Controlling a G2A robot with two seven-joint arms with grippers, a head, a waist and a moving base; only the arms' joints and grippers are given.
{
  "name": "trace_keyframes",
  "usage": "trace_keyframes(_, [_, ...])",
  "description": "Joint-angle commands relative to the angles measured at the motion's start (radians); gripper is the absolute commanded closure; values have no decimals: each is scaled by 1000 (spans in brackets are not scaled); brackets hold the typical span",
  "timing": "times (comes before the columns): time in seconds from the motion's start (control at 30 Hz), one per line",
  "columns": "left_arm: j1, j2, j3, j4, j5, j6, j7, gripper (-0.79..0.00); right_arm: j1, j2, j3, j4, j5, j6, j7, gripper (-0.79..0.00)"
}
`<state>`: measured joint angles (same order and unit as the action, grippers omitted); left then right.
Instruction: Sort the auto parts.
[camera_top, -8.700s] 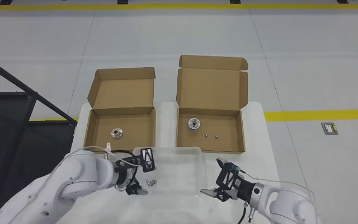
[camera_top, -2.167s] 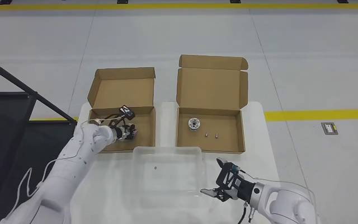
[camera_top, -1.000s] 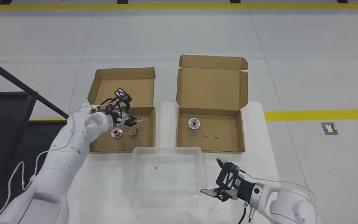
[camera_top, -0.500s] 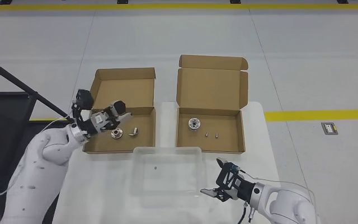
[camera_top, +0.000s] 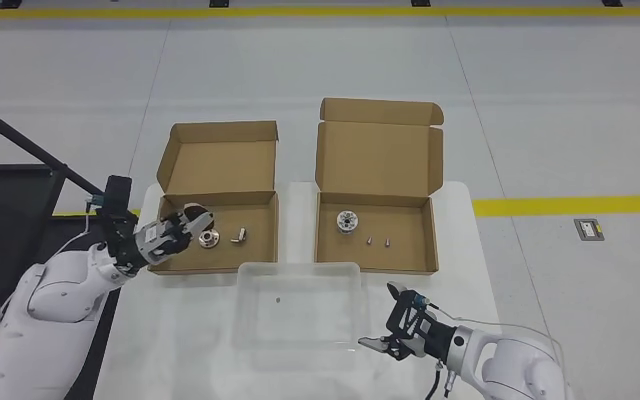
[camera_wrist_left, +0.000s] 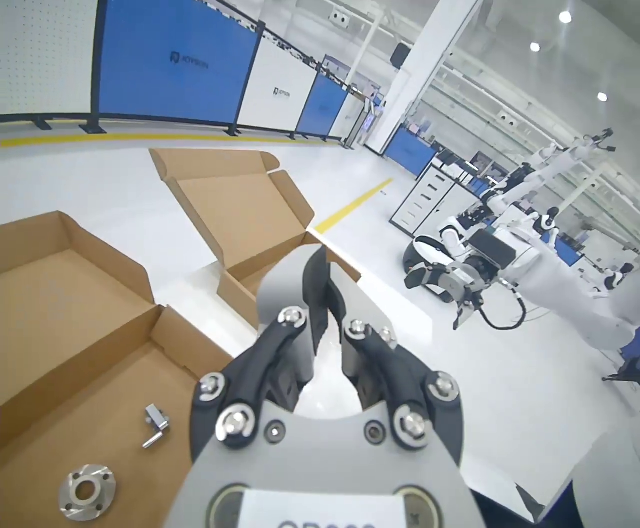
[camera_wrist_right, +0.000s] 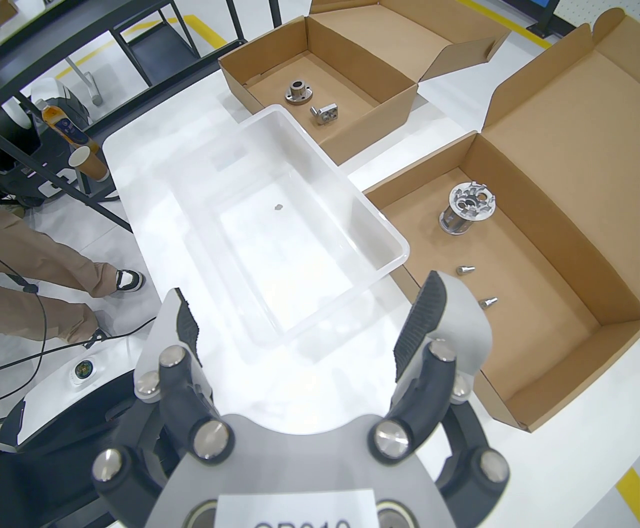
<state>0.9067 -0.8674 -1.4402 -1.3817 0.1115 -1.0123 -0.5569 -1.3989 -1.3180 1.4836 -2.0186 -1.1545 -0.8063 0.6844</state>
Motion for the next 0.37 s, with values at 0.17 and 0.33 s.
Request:
trace_keyframes(0.17, [0,0,0,1,2,0,6,-349,0,0,0,0,0,0,0,-784])
trace_keyframes(0.33, [0,0,0,1,2,0,5,-599,0,0,0,0,0,0,0,-784])
